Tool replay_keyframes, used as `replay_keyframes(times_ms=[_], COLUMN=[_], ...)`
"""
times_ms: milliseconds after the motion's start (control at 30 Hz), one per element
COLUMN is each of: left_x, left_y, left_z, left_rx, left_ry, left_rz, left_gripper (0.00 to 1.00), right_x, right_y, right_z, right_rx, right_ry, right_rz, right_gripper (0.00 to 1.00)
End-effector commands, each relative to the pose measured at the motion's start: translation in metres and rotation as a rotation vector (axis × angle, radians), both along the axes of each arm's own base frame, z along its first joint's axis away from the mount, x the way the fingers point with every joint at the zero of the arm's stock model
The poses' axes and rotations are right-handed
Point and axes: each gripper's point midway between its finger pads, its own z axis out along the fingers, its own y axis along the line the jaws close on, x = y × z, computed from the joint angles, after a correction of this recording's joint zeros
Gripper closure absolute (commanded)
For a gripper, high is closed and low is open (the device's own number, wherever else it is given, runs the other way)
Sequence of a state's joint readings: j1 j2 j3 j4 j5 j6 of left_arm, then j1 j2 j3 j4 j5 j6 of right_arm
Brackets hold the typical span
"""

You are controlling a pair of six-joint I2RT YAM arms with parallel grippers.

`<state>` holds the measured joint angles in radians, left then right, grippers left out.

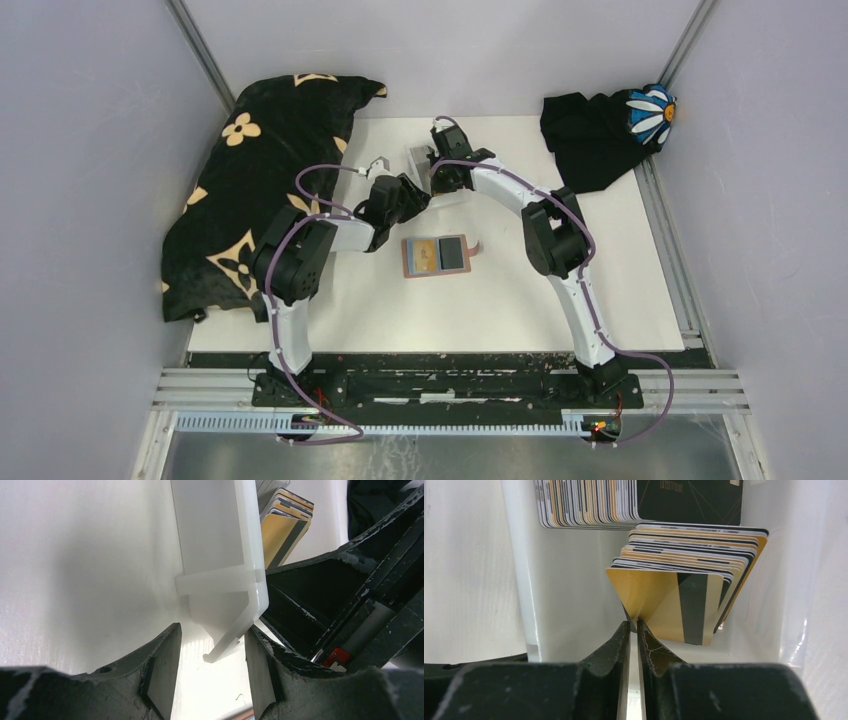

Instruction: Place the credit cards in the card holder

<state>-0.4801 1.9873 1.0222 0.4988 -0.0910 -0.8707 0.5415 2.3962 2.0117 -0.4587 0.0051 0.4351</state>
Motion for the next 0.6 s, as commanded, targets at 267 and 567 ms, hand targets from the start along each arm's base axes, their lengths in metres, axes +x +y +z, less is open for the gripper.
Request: replay_keyframes(times_ms=[267,567], left_x=[0.02,0.019], left_y=[0.012,0.018], left_z=[-0.002,-0.005], left_rx=[0.131,0.162], left_ry=[-0.042,-0.036], left_rz=[0.037,0.047], left_gripper=[0.43,0.43], right_x=[0.033,0.042], right_y=[-0.027,-0.041], right_z=[0.049,0.054], right_rx=[-0.049,-0.069], right_ry=[-0.138,-0.151], right_rz=[-0.06,-0.07], right_gripper=[0.84,0.84])
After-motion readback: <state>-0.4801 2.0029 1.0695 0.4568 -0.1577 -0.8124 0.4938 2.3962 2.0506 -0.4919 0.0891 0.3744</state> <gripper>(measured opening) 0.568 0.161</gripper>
